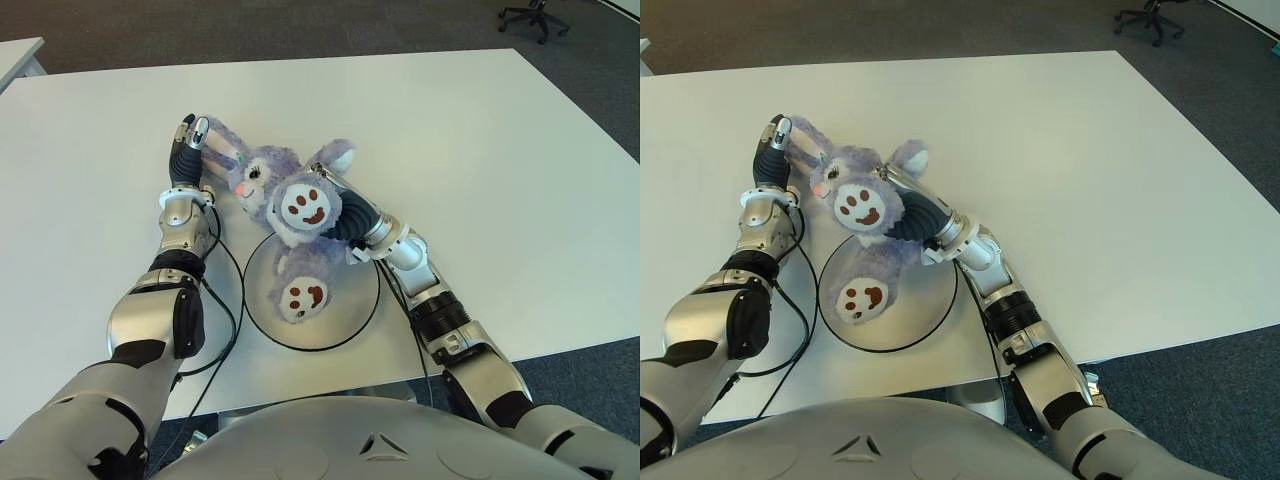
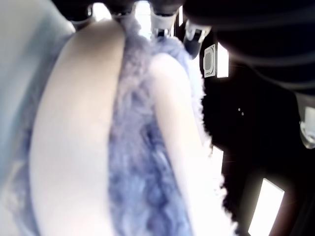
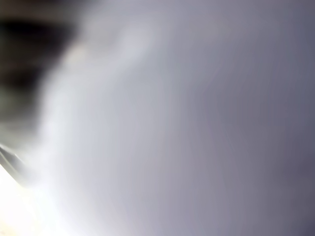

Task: Put the doll into the plate.

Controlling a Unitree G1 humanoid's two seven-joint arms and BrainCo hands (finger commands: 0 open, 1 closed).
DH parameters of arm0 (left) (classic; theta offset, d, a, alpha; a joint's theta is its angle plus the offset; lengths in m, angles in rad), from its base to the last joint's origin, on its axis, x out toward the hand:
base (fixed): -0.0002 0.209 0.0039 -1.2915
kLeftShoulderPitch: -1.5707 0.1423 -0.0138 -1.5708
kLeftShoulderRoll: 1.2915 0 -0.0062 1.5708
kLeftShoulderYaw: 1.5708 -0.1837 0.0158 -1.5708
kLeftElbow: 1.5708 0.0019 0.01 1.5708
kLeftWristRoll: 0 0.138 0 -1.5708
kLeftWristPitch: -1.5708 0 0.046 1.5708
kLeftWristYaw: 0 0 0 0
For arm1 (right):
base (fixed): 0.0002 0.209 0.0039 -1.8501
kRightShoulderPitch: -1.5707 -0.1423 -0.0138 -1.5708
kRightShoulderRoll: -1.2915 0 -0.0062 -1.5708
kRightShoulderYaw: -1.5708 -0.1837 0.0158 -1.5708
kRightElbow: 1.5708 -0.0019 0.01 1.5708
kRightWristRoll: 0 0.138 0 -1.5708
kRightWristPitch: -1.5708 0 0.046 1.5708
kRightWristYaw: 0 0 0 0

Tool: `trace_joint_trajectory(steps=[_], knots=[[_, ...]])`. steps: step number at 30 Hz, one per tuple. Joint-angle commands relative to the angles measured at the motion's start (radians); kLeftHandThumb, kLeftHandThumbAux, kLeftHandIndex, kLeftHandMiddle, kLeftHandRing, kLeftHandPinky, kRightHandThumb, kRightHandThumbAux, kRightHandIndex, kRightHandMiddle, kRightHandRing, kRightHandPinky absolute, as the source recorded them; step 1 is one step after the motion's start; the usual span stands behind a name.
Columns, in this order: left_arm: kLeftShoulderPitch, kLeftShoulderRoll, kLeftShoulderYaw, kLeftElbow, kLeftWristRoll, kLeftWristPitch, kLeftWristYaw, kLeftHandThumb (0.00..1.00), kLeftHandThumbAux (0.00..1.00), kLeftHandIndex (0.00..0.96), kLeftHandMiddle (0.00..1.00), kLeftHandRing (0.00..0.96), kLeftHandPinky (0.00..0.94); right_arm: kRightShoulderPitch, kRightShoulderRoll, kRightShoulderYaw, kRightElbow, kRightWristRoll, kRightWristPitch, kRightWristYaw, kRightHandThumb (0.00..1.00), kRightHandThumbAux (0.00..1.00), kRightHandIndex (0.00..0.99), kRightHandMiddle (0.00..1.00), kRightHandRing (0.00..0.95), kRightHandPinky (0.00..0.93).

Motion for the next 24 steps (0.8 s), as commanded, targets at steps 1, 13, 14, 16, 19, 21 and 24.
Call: trace_joint_trajectory(steps=[1,13,14,16,19,21,24], knots=[[0.098,-0.046,-0.012,0.063,0.011,0.069,0.008,0.0,0.387,0.0,0.086,0.026,0.0,0.065,-0.006,0.024,0.062,-0.032,-0.007,0.006,0.741,0.708,0.439,0.825,0.826,0.835],[0.098,-0.044,-0.013,0.064,0.011,0.07,0.008,0.0,0.381,0.0,0.093,0.032,0.0,0.048,-0.007,0.029,0.143,-0.065,-0.07,-0.018,0.742,0.708,0.439,0.826,0.825,0.838],[0.097,-0.045,-0.012,0.064,0.011,0.07,0.008,0.0,0.382,0.0,0.095,0.033,0.0,0.048,-0.007,0.03,0.149,-0.066,-0.075,-0.018,0.742,0.709,0.439,0.826,0.826,0.838],[0.098,-0.045,-0.011,0.064,0.01,0.071,0.008,0.0,0.383,0.0,0.097,0.033,0.0,0.047,-0.008,0.032,0.162,-0.072,-0.083,-0.02,0.742,0.709,0.439,0.826,0.826,0.839],[0.098,-0.045,-0.01,0.063,0.009,0.072,0.008,0.0,0.383,0.0,0.097,0.033,0.0,0.045,-0.008,0.034,0.176,-0.079,-0.093,-0.022,0.742,0.709,0.439,0.826,0.827,0.84],[0.097,-0.046,-0.009,0.063,0.008,0.073,0.007,0.0,0.382,0.0,0.095,0.033,0.0,0.043,-0.009,0.037,0.188,-0.085,-0.097,-0.021,0.742,0.71,0.438,0.826,0.827,0.84],[0.096,-0.046,-0.009,0.063,0.007,0.075,0.006,0.0,0.381,0.0,0.094,0.035,0.0,0.043,-0.012,0.04,0.202,-0.092,-0.1,-0.021,0.741,0.71,0.438,0.825,0.825,0.838]])
